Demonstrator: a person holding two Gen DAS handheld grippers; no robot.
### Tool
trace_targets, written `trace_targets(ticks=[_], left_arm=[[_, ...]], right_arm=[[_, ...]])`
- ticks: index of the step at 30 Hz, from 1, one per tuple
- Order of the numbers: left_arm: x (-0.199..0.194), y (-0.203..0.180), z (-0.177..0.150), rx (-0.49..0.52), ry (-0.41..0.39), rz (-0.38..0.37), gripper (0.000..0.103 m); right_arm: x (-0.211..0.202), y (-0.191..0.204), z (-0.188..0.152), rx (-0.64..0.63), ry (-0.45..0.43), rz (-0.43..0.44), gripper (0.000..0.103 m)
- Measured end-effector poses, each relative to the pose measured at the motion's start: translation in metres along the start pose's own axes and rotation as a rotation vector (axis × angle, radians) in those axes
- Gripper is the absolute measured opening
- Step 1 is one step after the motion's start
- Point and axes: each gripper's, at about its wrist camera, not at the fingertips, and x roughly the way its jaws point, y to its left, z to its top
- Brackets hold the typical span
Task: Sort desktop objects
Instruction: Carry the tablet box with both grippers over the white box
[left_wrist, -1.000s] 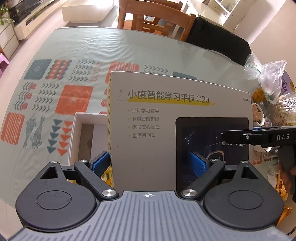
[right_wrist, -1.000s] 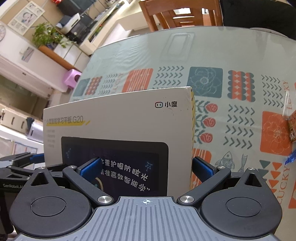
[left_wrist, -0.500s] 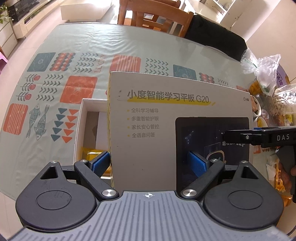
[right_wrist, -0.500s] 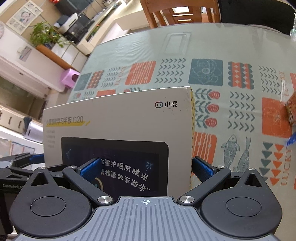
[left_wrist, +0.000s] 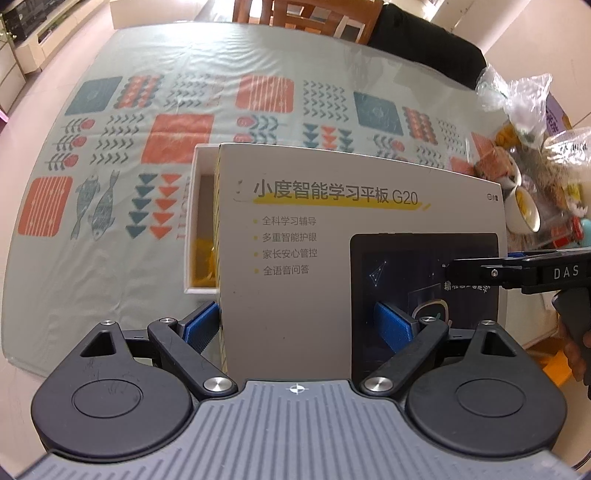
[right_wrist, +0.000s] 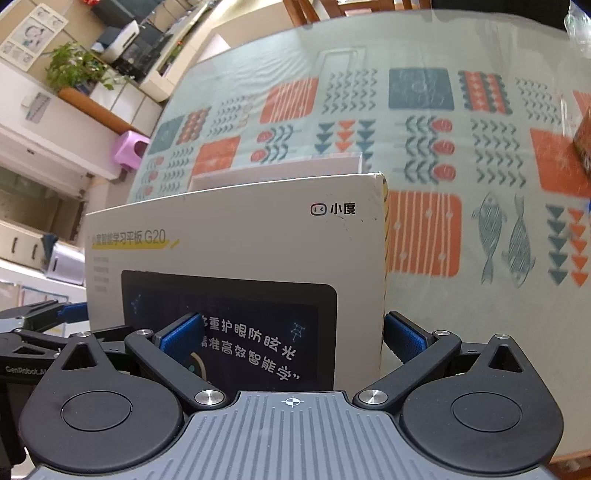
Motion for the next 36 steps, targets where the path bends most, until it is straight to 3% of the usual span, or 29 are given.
trace_targets(ticks=[17, 36], left_arm=[[-0.008, 0.033, -0.042, 0.008, 0.033, 0.003, 0.103], [0.022, 0.059, -0.082, 0.009, 0.178, -0.036, 0.103]], right_arm=[[0.019, 0.028, -0.043, 0.035, 0.023, -0.001, 0.103], [0.052, 0.038, -0.083, 0.061, 0.108, -0.048, 0.103]])
